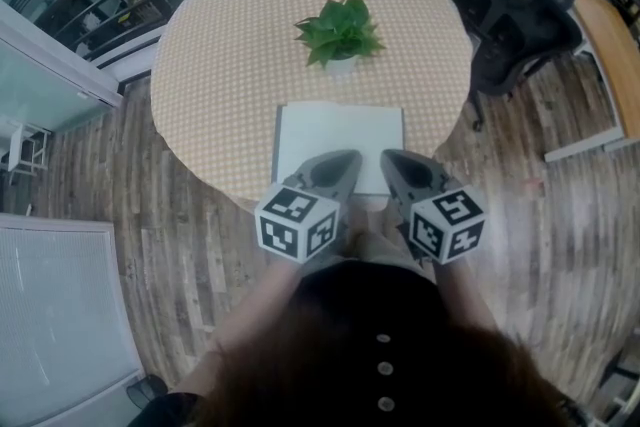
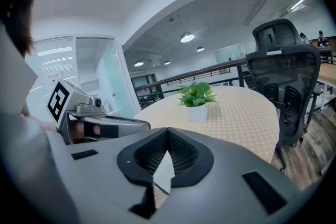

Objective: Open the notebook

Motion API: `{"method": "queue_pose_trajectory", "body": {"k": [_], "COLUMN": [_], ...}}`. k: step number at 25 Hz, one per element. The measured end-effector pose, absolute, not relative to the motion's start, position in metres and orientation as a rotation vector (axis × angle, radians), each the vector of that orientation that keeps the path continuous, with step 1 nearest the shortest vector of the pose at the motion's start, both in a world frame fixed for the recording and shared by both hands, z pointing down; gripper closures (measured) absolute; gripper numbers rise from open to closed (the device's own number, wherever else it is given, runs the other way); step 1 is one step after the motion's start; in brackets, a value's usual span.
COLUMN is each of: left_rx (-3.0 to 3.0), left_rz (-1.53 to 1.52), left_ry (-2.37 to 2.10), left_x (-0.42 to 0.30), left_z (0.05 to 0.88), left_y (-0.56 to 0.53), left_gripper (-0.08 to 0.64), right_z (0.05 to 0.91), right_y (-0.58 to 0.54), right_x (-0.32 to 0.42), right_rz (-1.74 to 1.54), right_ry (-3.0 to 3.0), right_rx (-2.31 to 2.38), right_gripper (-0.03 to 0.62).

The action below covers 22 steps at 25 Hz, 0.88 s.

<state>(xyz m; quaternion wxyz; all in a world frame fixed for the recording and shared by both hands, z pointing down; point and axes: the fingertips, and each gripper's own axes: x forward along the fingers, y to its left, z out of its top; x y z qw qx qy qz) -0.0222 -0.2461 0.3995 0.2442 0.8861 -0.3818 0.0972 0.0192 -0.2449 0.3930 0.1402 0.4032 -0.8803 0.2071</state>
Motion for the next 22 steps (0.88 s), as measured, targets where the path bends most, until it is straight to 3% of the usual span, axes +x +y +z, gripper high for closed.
{"method": "queue_pose_trajectory", "body": {"k": [22], "left_rx": [2.407], "left_rz": [0.276], "left_ry": [-1.041], "left_x": [-0.0221], "left_z": [0.405], "left_y": [-0.2412], "left_gripper": [0.549], "right_z": [0.3995], "right_y": [-0.237], "right_x": [0.0184], "right_rz": [0.616], "right_ry": [-2.529], "right_rx": [1.152], "right_gripper": [0.581]}}
